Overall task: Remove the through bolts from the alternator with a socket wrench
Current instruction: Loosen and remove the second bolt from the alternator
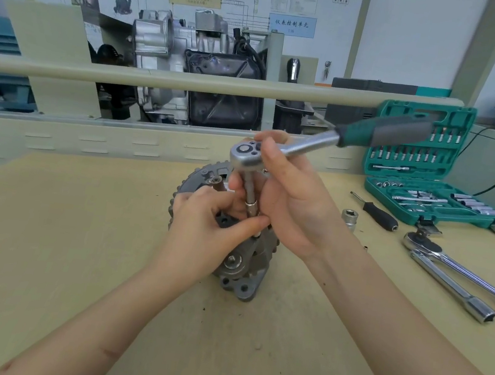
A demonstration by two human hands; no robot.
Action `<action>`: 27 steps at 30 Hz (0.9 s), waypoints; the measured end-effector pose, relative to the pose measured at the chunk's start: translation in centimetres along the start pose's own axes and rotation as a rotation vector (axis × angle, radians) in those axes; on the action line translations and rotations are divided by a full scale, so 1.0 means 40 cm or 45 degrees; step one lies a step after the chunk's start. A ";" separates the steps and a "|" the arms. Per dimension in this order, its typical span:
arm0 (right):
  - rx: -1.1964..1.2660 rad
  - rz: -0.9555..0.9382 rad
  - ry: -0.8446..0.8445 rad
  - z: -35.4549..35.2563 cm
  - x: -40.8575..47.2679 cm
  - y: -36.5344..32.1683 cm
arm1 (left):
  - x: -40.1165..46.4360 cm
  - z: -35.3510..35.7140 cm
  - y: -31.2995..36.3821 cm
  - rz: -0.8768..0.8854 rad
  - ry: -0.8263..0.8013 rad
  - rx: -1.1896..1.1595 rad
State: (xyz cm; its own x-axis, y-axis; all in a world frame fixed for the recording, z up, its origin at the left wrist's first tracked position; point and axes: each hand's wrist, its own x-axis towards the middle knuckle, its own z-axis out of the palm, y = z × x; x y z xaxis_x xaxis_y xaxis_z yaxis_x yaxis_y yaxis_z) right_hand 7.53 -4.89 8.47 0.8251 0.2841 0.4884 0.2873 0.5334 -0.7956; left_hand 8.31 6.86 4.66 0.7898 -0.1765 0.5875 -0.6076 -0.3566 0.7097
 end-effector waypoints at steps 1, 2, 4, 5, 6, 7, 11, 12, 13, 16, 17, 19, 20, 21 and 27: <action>0.002 0.004 -0.006 -0.001 0.000 0.001 | 0.001 -0.002 -0.003 -0.003 -0.013 0.003; -0.006 0.008 -0.009 -0.002 0.000 0.002 | 0.002 -0.004 -0.006 0.005 -0.036 -0.001; -0.048 0.008 0.009 -0.001 0.002 0.005 | 0.003 -0.008 -0.012 0.017 -0.103 -0.028; -0.071 0.014 0.025 0.000 0.004 0.006 | 0.004 -0.008 -0.014 0.009 -0.130 -0.037; -0.093 0.024 0.041 0.001 0.006 0.005 | 0.004 -0.008 -0.014 -0.001 -0.153 -0.039; -0.117 0.035 0.056 0.001 0.009 0.004 | 0.005 -0.008 -0.014 -0.003 -0.169 -0.034; -0.145 0.067 0.051 0.001 0.013 0.003 | 0.008 -0.010 -0.017 0.017 -0.174 -0.027; -0.123 0.075 0.033 -0.001 0.013 0.001 | 0.008 -0.010 -0.017 -0.002 -0.165 -0.034; -0.099 0.085 0.009 -0.004 0.012 -0.002 | 0.008 -0.009 -0.016 -0.024 -0.162 -0.039; -0.031 0.128 -0.109 -0.017 0.006 -0.018 | 0.006 -0.006 -0.013 -0.056 -0.170 -0.042; -0.011 0.142 -0.143 -0.022 0.004 -0.023 | 0.007 -0.006 -0.011 -0.055 -0.178 -0.041; 0.002 0.158 -0.183 -0.025 0.001 -0.027 | 0.008 -0.006 -0.012 -0.041 -0.195 -0.031; -0.002 0.156 -0.187 -0.024 0.000 -0.026 | 0.009 -0.006 -0.013 -0.036 -0.193 -0.025; -0.005 0.150 -0.177 -0.022 0.000 -0.023 | 0.010 -0.005 -0.014 -0.040 -0.177 -0.027; 0.042 0.029 0.072 -0.020 0.006 -0.013 | 0.012 0.008 -0.003 0.035 -0.075 0.015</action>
State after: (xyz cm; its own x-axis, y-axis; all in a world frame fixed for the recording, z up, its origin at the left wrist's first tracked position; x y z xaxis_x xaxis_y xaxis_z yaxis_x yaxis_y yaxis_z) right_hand 7.97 -5.75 8.70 0.8574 0.2516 0.4490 0.2530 0.5537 -0.7934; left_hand 8.81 6.54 4.73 0.7766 -0.2396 0.5826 -0.6283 -0.3620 0.6886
